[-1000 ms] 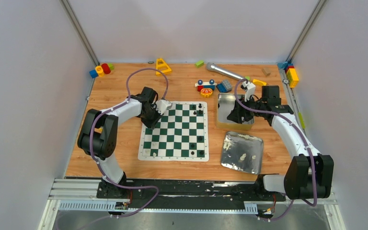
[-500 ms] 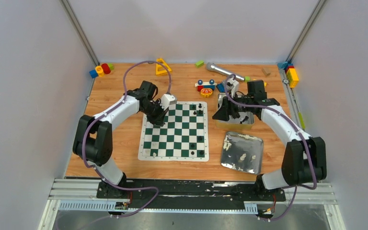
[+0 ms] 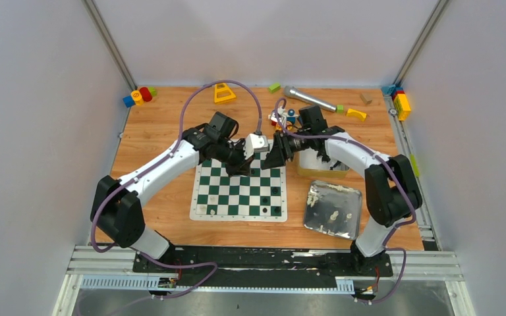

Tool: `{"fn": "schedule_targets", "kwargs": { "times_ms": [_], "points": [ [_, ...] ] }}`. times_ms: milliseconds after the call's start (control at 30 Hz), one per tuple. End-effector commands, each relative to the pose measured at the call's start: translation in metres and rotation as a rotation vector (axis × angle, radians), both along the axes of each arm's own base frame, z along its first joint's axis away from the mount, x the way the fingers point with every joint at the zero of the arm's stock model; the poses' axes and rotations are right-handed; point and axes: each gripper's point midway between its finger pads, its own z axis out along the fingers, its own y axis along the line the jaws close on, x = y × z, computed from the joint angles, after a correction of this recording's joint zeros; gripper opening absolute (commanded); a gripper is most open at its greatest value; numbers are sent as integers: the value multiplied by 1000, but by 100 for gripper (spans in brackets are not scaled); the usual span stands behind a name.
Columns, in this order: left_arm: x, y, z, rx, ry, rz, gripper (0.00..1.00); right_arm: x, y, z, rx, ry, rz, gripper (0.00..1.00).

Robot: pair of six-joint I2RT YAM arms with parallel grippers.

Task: Set up the chess pieces on the board
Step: Place the chess piece on the chessboard.

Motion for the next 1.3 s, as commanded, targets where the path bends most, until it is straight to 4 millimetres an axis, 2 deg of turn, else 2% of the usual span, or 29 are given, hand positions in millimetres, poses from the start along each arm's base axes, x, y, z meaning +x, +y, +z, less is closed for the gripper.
{"fn": "schedule_targets", "kwargs": {
  "times_ms": [0,300,567,933,1267],
  "points": [
    [1,-10,23,-60,-69,-15,0,0,16,20,76,15,61,56],
    [-2,-12,21,-61,-63,-20,0,-7,29,7,52,34,97,53],
    [-5,-11,19,-56,-50,-24,0,-11,37,8,48,13,121,47],
    [-5,-11,17,-54,-40,-24,0,-18,42,10,49,0,150,31],
    [-5,-12,15,-53,-32,-19,1,-21,46,10,46,-7,164,28]
  ]
}}
